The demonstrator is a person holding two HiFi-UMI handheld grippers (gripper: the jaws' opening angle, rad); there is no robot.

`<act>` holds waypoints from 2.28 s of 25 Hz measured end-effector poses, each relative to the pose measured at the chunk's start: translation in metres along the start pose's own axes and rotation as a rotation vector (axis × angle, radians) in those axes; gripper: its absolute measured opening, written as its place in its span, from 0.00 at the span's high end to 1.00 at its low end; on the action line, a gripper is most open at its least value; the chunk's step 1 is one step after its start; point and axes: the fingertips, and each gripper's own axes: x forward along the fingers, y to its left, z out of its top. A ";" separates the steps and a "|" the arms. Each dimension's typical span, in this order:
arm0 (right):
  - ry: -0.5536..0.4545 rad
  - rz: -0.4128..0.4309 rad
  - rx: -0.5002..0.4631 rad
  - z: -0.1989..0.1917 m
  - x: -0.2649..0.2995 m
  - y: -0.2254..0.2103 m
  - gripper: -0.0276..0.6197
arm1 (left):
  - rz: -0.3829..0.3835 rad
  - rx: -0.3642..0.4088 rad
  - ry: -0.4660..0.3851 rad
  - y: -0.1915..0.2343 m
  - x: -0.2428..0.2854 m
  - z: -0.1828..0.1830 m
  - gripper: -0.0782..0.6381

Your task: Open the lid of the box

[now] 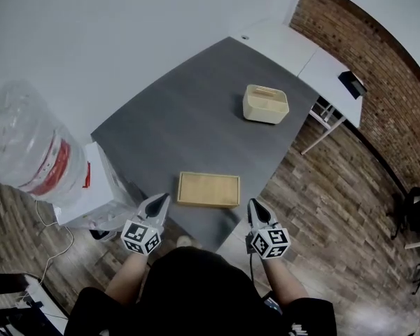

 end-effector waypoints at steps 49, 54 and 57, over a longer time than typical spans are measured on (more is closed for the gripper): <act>0.392 0.177 0.361 -0.080 0.084 -0.016 0.81 | 0.200 -0.373 0.324 0.035 0.047 -0.088 0.84; 0.406 0.194 0.365 -0.080 0.084 -0.018 0.81 | 0.213 -0.381 0.323 0.036 0.046 -0.088 0.84; 0.418 0.190 0.353 -0.079 0.082 -0.021 0.81 | 0.219 -0.383 0.322 0.036 0.047 -0.088 0.84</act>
